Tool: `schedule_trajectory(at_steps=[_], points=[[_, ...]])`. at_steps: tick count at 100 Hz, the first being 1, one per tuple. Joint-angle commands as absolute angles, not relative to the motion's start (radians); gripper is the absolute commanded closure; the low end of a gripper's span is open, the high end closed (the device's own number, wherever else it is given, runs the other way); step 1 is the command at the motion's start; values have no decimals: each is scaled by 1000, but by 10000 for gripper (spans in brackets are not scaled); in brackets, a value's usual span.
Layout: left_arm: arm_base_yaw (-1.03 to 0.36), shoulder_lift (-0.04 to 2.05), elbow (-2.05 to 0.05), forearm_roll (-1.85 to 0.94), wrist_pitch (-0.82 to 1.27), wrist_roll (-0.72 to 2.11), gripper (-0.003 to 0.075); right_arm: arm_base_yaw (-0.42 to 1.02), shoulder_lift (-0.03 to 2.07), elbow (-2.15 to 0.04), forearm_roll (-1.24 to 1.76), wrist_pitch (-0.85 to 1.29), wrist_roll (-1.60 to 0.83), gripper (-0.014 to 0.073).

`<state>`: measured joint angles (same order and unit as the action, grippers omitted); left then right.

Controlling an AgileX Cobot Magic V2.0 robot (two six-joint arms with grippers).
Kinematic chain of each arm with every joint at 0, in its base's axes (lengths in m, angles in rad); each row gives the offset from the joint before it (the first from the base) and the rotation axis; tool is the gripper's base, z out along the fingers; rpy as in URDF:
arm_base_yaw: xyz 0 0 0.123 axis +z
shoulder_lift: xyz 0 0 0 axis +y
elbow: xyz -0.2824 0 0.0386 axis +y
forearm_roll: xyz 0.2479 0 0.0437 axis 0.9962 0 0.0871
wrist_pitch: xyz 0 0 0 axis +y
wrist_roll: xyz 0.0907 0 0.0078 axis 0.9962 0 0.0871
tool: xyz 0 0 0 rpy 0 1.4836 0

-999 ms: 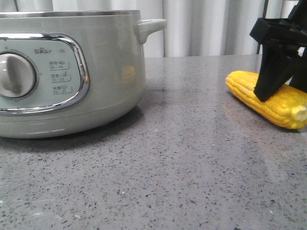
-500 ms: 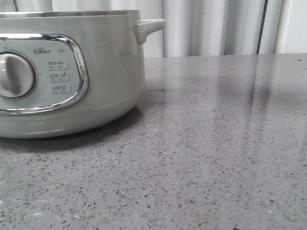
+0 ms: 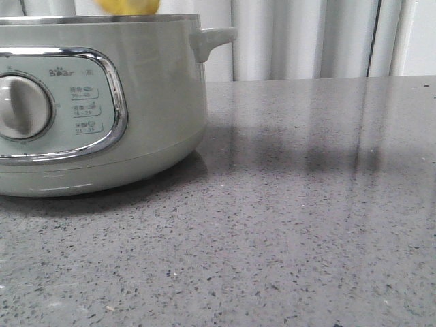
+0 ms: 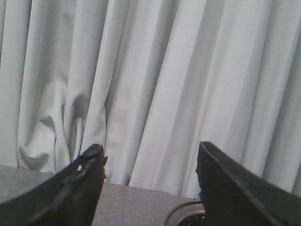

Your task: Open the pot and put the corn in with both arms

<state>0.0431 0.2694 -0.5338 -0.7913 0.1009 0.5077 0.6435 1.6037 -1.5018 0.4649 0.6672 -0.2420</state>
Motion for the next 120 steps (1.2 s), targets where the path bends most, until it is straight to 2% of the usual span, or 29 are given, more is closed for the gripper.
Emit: schedule_trajectory(at_steps=[1,15,20,24,32,40,47,54,55,61,65,72,84,107,120], points=[[33,277,-565,-807,65,498,312,655,1585,-1533,496,578,-256,492],[33,277,-565,-807,108,498,312,653,1587,-1533,500,550,-256,218],[33,277,-565,-807,127,498,312,651,1576,-1533,499,542,-256,151],[33,277,-565,-807,137,498,312,644,1565,-1533,499,534,-256,122],[29,277,-565,-807,165,498,326,630,1529,-1533,496,529,-256,127],[19,277,-565,-805,205,498,400,604,1485,-1533,495,533,-256,169],[4,277,-565,-790,263,498,489,573,1433,-1533,492,557,-256,262],[-9,277,-565,-766,330,498,608,543,1370,-1529,471,599,-256,408],[-12,277,-565,-763,343,498,633,539,1356,-1529,462,614,-256,459],[-19,277,-565,-733,385,498,736,532,1289,-1527,394,653,-256,594],[-21,277,-565,-702,408,499,739,532,1234,-1514,349,662,-256,664],[-21,275,-565,-658,437,499,741,532,1127,-1463,291,656,-256,634],[-47,248,-565,-633,448,499,741,532,920,-1323,180,611,-256,636],[-171,239,-555,-594,436,499,741,531,441,-904,35,487,-254,636],[-196,239,-532,-562,390,499,741,523,246,-731,31,395,-252,636]])
